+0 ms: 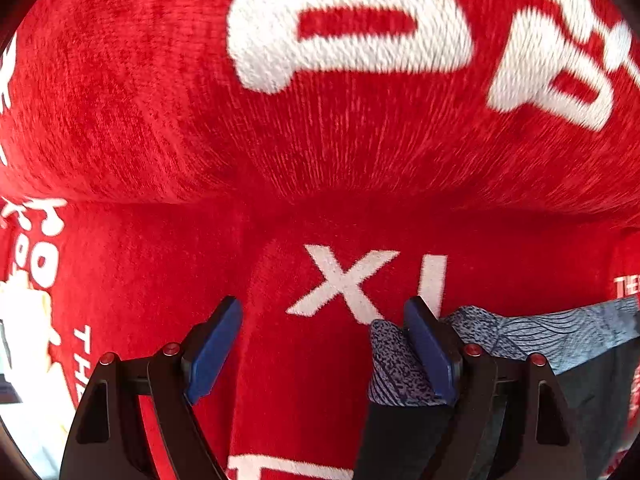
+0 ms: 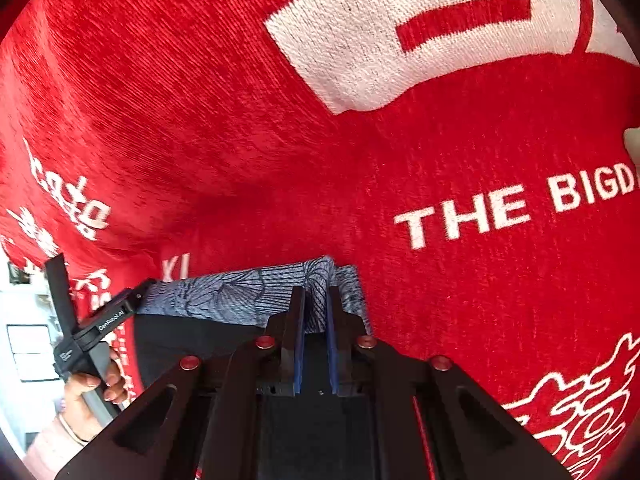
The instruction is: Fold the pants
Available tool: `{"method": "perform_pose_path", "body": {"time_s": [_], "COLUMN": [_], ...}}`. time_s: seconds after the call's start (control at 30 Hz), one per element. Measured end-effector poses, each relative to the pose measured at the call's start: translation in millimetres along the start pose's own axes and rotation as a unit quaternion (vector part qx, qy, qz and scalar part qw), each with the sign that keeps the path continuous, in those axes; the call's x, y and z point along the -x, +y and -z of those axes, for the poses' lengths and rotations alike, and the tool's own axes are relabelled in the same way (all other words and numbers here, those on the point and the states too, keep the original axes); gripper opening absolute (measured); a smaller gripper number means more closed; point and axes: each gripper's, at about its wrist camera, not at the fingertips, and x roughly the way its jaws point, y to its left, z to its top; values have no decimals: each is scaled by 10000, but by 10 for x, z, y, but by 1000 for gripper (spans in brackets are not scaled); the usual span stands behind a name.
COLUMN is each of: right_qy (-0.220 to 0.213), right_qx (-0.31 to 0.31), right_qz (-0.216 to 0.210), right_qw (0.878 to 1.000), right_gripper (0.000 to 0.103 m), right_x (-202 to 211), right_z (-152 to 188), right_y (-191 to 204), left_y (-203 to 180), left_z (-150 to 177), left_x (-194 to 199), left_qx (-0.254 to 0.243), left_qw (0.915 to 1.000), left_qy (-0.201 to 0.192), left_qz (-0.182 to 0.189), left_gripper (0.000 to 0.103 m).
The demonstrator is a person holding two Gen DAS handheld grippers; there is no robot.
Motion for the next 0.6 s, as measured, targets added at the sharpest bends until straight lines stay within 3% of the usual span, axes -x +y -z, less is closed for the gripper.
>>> {"method": "perform_pose_path", "body": {"time_s": [0.13,0.3,0.6], "right_qy": [-47,-140,-193], "right_qx": [26,184,429], "right_qz": [147,132,542], "right_qw": [9999,9996,9974], "right_gripper": [11,17,22], "right_x": [24,273,541], "right_z": [11,128,817], "right_y": [46,89,229], "left_y": [44,203,168], "left_z": [-39,103,668], "left_x": [68,388,808], "left_qx": [123,48,-126], "left_qw": [9999,9990,9945], "left_qy": [-64,-189,10], "left_qz": [43,396,1044], "left_gripper": [84,84,84]}}
